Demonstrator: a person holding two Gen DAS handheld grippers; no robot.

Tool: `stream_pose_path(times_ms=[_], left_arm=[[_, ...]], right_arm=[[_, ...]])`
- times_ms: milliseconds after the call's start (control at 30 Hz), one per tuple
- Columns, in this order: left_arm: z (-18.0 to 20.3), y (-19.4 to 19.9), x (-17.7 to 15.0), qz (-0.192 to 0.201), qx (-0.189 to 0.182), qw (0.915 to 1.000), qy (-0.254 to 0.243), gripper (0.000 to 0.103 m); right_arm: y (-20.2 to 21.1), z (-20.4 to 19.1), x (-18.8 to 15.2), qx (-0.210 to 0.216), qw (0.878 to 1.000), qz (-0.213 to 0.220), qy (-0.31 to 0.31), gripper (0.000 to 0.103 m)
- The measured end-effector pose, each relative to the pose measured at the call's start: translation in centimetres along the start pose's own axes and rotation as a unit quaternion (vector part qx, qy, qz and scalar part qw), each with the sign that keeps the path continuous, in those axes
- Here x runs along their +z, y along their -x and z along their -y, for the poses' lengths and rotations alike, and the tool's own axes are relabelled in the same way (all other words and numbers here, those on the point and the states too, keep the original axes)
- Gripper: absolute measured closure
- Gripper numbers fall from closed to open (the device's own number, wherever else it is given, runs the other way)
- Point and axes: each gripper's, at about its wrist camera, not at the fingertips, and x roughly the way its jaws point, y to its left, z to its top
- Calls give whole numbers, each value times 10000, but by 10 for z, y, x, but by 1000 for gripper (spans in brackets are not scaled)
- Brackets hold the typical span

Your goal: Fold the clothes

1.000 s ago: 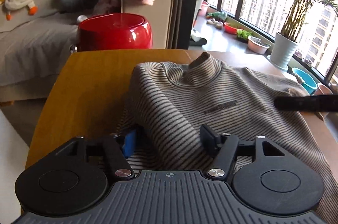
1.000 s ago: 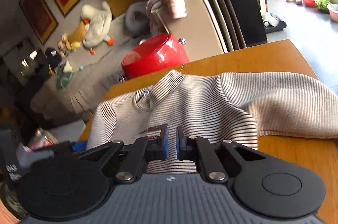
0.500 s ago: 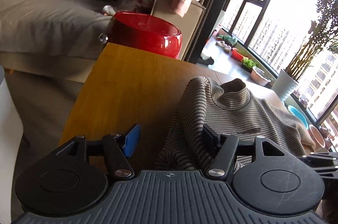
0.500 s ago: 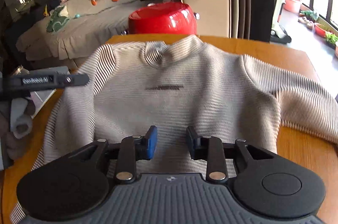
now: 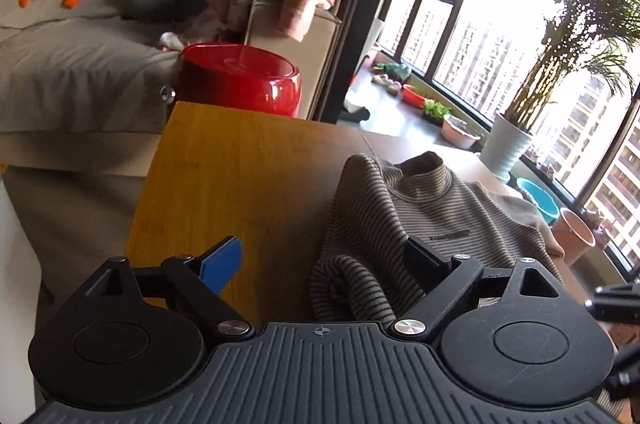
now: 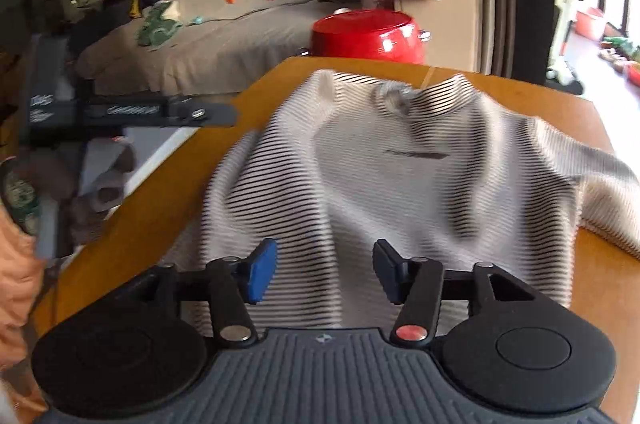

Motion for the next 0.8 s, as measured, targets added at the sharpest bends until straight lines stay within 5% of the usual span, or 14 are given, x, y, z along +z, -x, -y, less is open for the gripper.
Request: stream_pose_path(times_ms=[67, 167, 400, 467, 533, 800], left_arm=[[2, 0, 1, -12, 10, 10000, -7, 10], [4, 2, 1, -29, -11, 10000, -45, 8], [3, 9, -1, -13, -51, 9999, -96, 8], [2, 10, -3, -14, -65, 9999, -115, 8], [3, 11, -3, -21, -78, 9999, -137, 8], [3, 31, -6, 44, -416, 9989, -222, 5]], right_arm=[[0, -18, -10, 184, 9994, -228, 198, 39], [-16, -33, -17, -314, 9968, -404, 620, 37], [-9, -25, -24, -472, 9980, -256, 332, 35], [-4, -25, -28, -279, 9987, -271, 315, 59], [1, -29, -30, -226, 9991, -177, 319, 95], [27, -10, 12, 588, 9945, 456, -734, 99]])
